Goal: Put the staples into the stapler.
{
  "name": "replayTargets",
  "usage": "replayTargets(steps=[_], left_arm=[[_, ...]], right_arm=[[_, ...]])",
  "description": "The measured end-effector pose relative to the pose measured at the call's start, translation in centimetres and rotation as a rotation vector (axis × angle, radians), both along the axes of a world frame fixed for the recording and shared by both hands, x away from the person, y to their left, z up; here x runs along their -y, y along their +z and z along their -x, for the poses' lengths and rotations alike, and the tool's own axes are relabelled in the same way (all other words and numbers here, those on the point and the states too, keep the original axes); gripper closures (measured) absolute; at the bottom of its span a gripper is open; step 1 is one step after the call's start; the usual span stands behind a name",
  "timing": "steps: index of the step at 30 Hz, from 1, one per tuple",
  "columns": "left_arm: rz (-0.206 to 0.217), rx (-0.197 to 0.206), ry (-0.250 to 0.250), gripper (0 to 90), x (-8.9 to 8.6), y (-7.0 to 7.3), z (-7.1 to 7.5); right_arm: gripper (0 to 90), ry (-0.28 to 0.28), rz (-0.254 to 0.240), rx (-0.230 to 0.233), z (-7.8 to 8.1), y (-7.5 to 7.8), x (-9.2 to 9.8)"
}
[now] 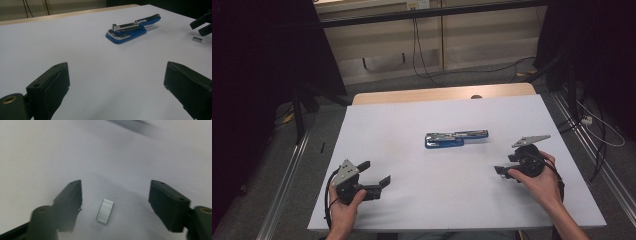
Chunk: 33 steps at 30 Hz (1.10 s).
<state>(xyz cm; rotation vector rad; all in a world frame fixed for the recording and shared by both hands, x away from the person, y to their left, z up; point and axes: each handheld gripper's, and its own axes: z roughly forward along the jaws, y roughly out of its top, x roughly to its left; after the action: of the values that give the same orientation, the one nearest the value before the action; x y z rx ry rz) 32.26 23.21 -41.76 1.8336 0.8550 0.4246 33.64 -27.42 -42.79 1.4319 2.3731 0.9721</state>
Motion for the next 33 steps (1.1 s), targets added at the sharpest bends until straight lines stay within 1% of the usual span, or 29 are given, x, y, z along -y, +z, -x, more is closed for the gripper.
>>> replayTargets(steps=[2,3,4,5,6,7,9,12,14,15,17,19,22,24,27,33], left_arm=[[0.006,-0.001,0.006,6.3,0.1,0.0,0.0],[0.018,-0.002,0.008,5.7,0.1,0.0,0.0],[0.020,-0.003,0.009,5.3,0.1,0.0,-0.1],[0.021,-0.003,0.011,5.2,0.1,0.0,-0.1],[0.017,-0.003,0.014,5.1,0.1,0.0,-0.2],[0.021,-0.007,0.015,5.1,0.1,0.0,-0.2],[0.016,-0.007,0.012,5.1,0.1,-0.1,-0.3],[0.014,-0.010,0.007,5.1,0.2,-0.1,-0.2],[0.005,-0.004,0.001,5.1,0.1,0.0,-0.2],[0.004,-0.001,0.003,5.1,0.1,0.0,-0.2],[0.008,-0.004,0.004,5.1,0.1,0.0,-0.2],[0.008,-0.008,0.002,5.2,0.1,-0.1,-0.2],[0.007,-0.006,0.001,5.1,0.1,0.0,-0.2],[0.013,-0.005,0.005,5.2,0.0,0.1,-0.1],[0.017,-0.005,0.008,5.2,-0.1,0.0,0.0],[0.011,-0.007,0.005,5.2,-0.2,0.0,0.1]], right_arm=[[35.6,0.000,0.006,-0.018,0.1,0.0,0.1],[36.4,-0.005,0.014,-0.029,0.2,0.0,0.1],[39.3,-0.007,0.010,-0.041,0.3,0.0,0.1],[44.0,0.006,0.013,-0.048,0.5,-0.1,0.1],[46.7,0.015,0.018,-0.053,0.6,-0.1,0.0],[47.1,0.016,0.024,-0.063,0.6,-0.1,0.0],[50.8,0.024,0.040,-0.071,0.6,-0.1,-0.1],[57.1,0.038,0.044,-0.083,0.4,-0.1,-0.1],[62.8,0.036,0.052,-0.089,0.4,-0.2,-0.2],[64.2,0.042,0.050,-0.095,0.4,-0.2,-0.3],[64.8,0.053,0.058,-0.098,0.4,-0.3,-0.4],[66.6,0.064,0.060,-0.112,0.3,-0.4,-0.5],[68.3,0.073,0.068,-0.113,0.2,-0.4,-0.6],[72.7,0.079,0.070,-0.117,0.1,-0.4,-0.7],[73.8,0.090,0.078,-0.115,0.1,-0.4,-0.7],[75.0,0.118,0.109,-0.117,-0.1,-0.4,-1.0]])
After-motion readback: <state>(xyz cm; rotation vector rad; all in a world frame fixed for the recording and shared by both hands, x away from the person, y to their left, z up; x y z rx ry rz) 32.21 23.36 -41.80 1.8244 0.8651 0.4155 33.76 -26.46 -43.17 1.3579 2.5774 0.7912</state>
